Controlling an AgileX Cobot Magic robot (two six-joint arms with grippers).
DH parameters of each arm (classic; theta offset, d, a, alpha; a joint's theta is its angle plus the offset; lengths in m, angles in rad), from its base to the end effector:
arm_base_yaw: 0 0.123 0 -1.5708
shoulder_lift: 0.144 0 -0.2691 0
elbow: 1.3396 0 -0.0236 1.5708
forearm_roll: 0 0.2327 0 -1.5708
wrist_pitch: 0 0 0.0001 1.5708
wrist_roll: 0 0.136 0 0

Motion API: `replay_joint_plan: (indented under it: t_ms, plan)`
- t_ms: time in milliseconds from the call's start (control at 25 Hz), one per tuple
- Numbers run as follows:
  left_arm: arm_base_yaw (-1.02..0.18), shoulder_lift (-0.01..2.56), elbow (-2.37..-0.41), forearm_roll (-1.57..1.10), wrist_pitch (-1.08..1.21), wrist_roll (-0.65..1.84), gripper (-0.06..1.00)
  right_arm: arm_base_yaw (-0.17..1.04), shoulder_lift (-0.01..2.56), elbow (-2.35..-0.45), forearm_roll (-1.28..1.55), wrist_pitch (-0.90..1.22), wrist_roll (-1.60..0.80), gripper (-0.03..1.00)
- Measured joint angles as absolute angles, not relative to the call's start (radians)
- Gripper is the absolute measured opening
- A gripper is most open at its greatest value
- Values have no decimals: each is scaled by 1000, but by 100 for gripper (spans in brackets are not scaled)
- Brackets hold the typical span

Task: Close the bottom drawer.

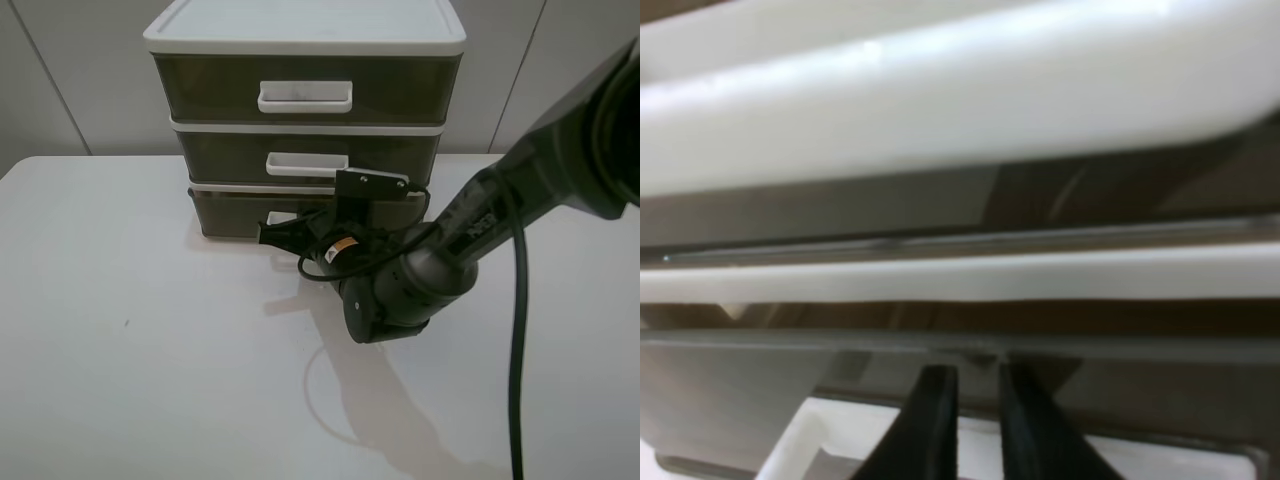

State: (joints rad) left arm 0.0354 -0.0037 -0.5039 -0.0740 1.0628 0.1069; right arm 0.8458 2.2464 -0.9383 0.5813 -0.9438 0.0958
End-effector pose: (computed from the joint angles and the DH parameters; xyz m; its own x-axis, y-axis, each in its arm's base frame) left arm 0.0345 -0.0076 0.2494 -0.4471 0.0549 -0.8928 0.0541 0.9979 0.0342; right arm 0.3187 0.2686 0.0527 -0.3880 0.1662 -0.9066 -0.2475 0.9287 0.2762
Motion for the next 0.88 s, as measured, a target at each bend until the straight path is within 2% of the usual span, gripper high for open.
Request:
replay_joint_plan:
  t_ms: [280, 680, 760, 880]
  plan:
    - [35, -4, -504, -74, 1063, 107, 72, 854, 2184, -911, 586, -863, 93, 2]
    - [35, -4, -504, -74, 1063, 107, 72, 908, 1912, -715, 485, -673, 52, 4]
    - [35, -4, -504, -74, 1063, 107, 72, 896, 1832, -679, 432, -558, 50, 10]
    - [35, -4, -504, -74, 1063, 107, 72, 837, 1707, -649, 390, -347, 50, 33]
